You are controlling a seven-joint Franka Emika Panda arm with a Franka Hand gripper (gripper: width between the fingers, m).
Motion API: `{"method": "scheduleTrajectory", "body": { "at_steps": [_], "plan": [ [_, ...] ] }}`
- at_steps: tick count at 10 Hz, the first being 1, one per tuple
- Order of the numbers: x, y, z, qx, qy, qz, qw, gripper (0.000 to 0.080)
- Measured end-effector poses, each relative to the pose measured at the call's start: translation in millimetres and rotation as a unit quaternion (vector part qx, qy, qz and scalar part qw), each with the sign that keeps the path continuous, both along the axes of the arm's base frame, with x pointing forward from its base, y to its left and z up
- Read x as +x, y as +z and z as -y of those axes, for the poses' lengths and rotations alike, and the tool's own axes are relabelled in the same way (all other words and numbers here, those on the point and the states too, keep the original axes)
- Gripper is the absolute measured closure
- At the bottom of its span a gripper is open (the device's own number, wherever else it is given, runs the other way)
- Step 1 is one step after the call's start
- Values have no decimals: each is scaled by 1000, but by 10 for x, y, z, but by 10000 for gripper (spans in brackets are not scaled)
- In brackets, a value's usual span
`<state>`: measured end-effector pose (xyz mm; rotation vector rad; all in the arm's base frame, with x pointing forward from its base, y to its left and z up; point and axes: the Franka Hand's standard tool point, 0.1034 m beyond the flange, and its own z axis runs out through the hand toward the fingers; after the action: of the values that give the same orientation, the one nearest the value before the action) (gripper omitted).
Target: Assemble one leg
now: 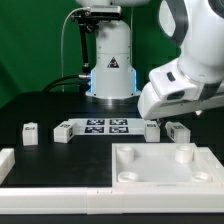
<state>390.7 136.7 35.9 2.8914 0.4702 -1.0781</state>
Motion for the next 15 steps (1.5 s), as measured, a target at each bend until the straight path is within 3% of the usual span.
{"method": "scheduleTrajectory", "body": {
  "at_steps": [1,3,8,11,13,14,15],
  "plan": [
    [-52,-19,-18,-11,5,-50,999,151],
    [-55,-86,-65,-19,10,-96,995,151],
    [-101,-269,-77,-7,13,-73,997,151],
    [-88,-305,-59,-1,14,-66,998,151],
    [-93,-305,-72,-1,16,-66,998,424],
    [-93,-304,-72,-1,16,-67,998,424],
    [-92,-303,-71,-1,16,-67,998,512]
  ]
}}
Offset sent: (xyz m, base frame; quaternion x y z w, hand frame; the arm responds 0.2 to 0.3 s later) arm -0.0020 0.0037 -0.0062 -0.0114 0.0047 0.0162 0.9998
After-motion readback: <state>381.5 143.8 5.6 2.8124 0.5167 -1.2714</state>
